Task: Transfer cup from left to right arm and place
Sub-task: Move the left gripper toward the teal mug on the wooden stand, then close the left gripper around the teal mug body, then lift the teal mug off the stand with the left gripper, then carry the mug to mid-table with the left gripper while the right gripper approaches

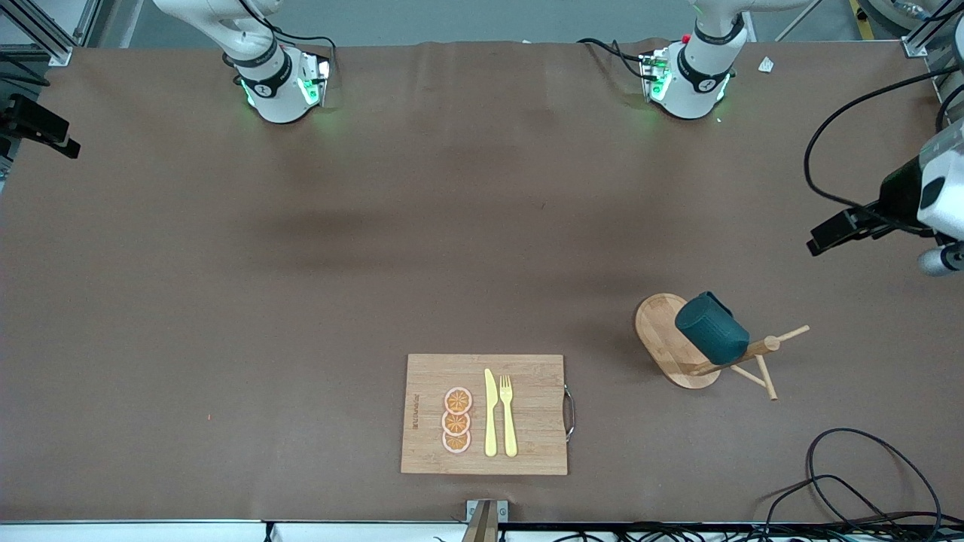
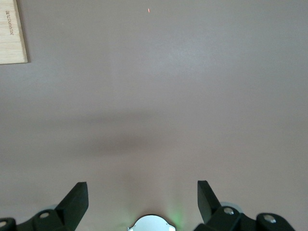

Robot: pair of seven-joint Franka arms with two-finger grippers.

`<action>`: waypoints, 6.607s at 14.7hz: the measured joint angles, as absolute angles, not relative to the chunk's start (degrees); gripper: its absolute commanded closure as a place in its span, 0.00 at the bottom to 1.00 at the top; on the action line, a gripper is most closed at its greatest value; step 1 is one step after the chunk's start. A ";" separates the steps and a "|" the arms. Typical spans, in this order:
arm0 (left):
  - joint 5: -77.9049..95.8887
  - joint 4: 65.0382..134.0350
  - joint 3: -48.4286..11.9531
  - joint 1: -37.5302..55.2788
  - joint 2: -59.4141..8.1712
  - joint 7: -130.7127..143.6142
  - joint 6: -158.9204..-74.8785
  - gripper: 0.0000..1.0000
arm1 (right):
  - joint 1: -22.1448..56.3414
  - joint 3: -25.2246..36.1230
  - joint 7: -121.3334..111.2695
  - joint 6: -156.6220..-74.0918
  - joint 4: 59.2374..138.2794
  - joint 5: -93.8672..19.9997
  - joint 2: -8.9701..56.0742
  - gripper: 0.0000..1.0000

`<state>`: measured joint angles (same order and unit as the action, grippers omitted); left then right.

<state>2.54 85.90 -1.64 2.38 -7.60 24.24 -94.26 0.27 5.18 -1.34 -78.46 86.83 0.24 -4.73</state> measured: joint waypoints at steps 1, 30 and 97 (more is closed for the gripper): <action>3.52 85.89 -1.68 2.48 -8.71 28.19 -95.18 0.00 | 0.27 5.18 -1.34 -78.45 86.83 0.24 -4.73 0.00; 12.19 84.39 -3.43 4.05 -29.38 49.89 -114.50 0.39 | 0.48 5.04 -1.37 -78.40 86.84 0.24 -4.73 0.00; -111.79 82.12 -16.76 57.43 -53.98 130.16 -110.73 0.52 | -3.44 6.38 1.10 -93.00 86.64 1.72 12.97 0.00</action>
<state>-111.79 82.12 -16.76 57.43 -53.98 130.16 -110.73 -3.44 6.38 1.10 -93.00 86.64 1.72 12.97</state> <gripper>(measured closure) 0.172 0.000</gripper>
